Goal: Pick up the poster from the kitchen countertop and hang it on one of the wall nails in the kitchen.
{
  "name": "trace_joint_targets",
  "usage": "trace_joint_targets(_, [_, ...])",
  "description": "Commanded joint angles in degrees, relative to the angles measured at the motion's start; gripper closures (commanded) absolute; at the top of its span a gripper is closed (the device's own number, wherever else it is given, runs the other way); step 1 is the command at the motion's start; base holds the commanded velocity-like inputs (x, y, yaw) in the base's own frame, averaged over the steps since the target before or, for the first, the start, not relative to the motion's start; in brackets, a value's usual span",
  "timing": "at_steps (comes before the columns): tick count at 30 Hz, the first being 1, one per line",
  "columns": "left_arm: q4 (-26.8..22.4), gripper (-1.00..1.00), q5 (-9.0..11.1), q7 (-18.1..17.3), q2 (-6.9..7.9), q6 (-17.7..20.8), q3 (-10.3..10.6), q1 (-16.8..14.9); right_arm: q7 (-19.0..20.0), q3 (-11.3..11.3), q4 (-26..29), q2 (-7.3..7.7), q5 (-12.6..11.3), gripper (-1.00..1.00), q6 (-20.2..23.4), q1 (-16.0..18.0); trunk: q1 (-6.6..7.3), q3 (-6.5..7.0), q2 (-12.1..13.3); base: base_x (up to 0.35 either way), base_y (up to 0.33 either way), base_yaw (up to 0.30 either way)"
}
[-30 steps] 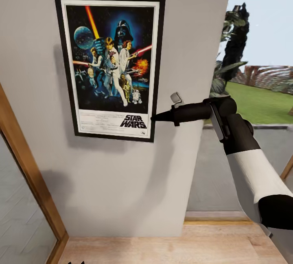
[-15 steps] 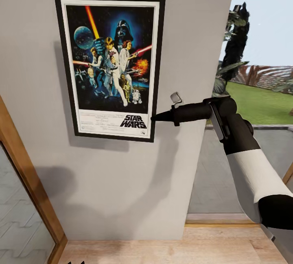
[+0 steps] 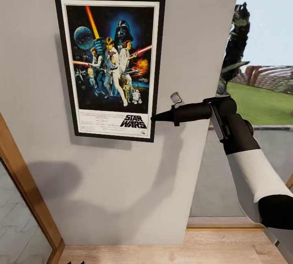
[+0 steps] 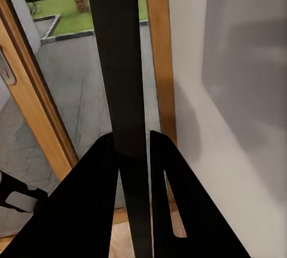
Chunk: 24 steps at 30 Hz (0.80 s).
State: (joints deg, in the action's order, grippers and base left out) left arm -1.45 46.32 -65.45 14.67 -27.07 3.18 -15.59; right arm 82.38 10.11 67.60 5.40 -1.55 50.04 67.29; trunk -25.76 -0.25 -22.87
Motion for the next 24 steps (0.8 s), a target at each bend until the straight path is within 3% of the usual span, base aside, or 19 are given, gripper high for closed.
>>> trace_joint_targets(1, [0.04,-1.00,0.34,-0.12,0.01,-0.26,0.34,-0.03,0.18,0.09,-0.01,0.04,-0.21,1.00,0.76,0.03,-0.02,-0.03,-0.05,0.009,0.000,0.000])
trace_joint_targets(13, [0.04,-1.00,0.35,-0.12,0.01,-0.26,0.33,-0.02,0.18,0.09,-0.05,0.04,-0.21,1.00,0.76,0.03,-0.02,-0.03,-0.05,0.147,0.000,0.000])
trace_joint_targets(24, [0.04,-1.00,0.35,-0.12,0.01,-0.26,0.33,-0.01,0.16,0.08,-0.01,0.04,-0.21,1.00,0.76,0.03,-0.02,-0.03,-0.05,0.029,0.000,0.000])
